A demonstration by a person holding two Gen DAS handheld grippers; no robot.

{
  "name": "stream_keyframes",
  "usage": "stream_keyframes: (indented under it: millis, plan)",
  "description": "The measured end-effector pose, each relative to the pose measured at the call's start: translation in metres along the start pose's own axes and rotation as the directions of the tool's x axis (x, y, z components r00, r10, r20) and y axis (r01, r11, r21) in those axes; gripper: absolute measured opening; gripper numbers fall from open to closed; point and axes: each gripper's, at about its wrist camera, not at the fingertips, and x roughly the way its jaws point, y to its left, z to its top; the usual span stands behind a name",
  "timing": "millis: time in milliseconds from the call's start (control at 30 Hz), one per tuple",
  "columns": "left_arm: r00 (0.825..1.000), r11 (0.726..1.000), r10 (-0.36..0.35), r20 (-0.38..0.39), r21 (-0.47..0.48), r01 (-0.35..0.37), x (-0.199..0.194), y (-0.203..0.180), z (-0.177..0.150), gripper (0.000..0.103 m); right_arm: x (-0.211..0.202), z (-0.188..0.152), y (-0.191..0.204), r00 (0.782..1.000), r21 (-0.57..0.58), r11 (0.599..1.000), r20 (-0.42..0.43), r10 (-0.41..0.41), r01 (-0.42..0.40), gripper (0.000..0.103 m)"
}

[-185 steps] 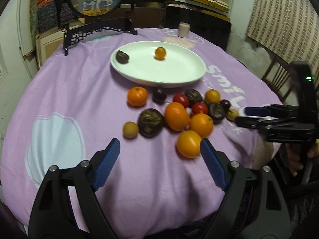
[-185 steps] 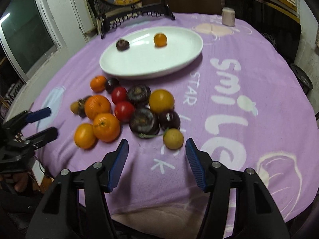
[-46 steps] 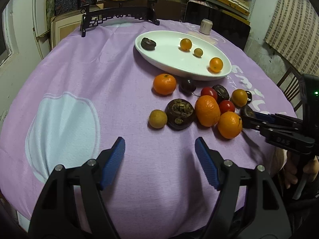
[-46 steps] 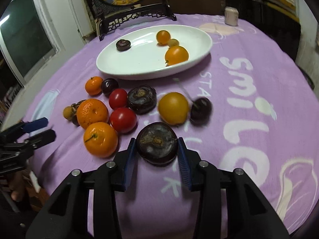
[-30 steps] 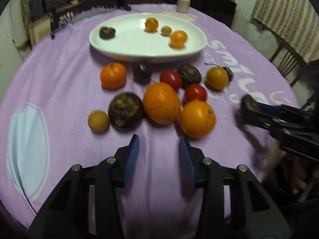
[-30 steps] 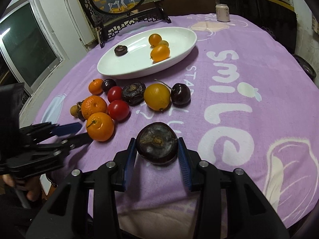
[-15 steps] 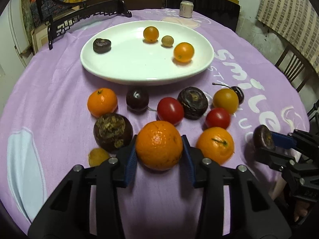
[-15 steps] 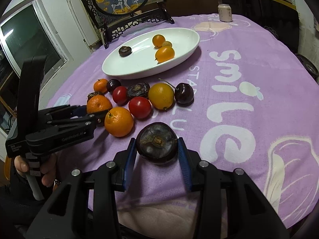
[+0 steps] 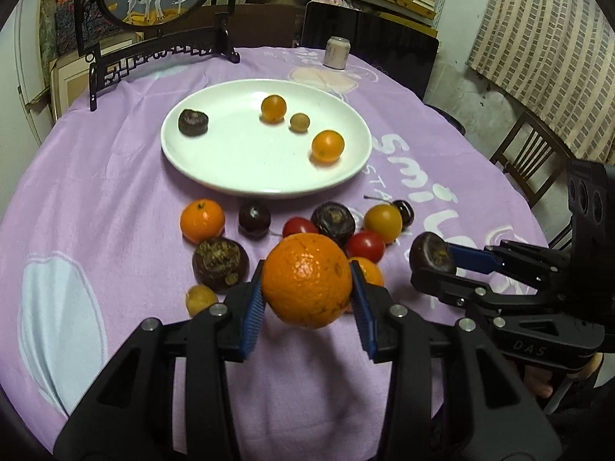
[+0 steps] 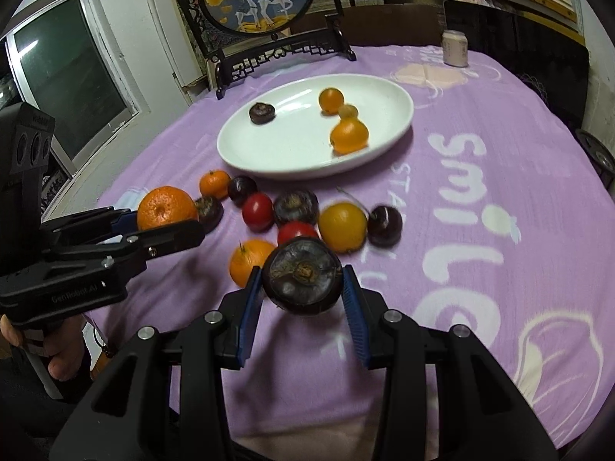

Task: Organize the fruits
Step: 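Carry both fruits onto the white plate and open both tools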

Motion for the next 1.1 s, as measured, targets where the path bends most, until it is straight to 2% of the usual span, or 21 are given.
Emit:
stream_keyframes:
  millis: [100, 233, 433, 533, 600, 667, 800, 1067, 1100]
  plan:
    - [1.0, 1.0, 0.012, 0.008, 0.0, -0.012, 0.002, 0.007, 0.018, 0.042, 0.0, 0.019, 0.005, 1.0, -0.029, 1.0, 0.023, -0.012, 0.012, 0.041]
    - [0.998, 0.997, 0.063, 0.015, -0.038, -0.062, 0.02, 0.027, 0.068, 0.042, 0.012, 0.062, 0.004, 0.999, -0.048, 0.998, 0.045, -0.03, 0.033, 0.041]
    - [0.993, 0.984, 0.116, -0.01, -0.138, -0.116, 0.064, 0.06, 0.154, 0.042, 0.057, 0.143, -0.004, 0.996, -0.062, 0.994, 0.007, -0.089, 0.09, 0.041]
    - [0.992, 0.973, 0.122, -0.015, -0.193, -0.122, 0.084, 0.074, 0.179, 0.042, 0.092, 0.177, -0.02, 0.987, -0.024, 0.987, -0.018, -0.158, 0.157, 0.041]
    - [0.995, 0.968, 0.097, -0.015, -0.23, -0.098, 0.094, 0.081, 0.18, 0.042, 0.109, 0.186, -0.036, 0.982, 0.028, 0.981, -0.019, -0.19, 0.191, 0.041]
    - [0.996, 0.97, 0.087, -0.017, -0.225, -0.089, 0.101, 0.085, 0.175, 0.042, 0.119, 0.184, -0.047, 0.987, 0.064, 0.985, -0.019, -0.162, 0.163, 0.041]
    - [0.995, 0.964, 0.078, -0.057, -0.249, -0.09, 0.115, 0.092, 0.173, 0.042, 0.132, 0.181, -0.053, 0.986, 0.066, 0.985, -0.043, -0.159, 0.162, 0.041]
    - [0.996, 0.962, 0.076, -0.046, -0.259, -0.086, 0.113, 0.094, 0.171, 0.042, 0.138, 0.182, -0.052, 0.984, 0.054, 0.983, -0.042, -0.172, 0.174, 0.042]
    - [0.996, 0.961, 0.074, -0.044, -0.264, -0.083, 0.112, 0.094, 0.171, 0.043, 0.138, 0.182, -0.053, 0.984, 0.058, 0.982, -0.036, -0.176, 0.178, 0.045]
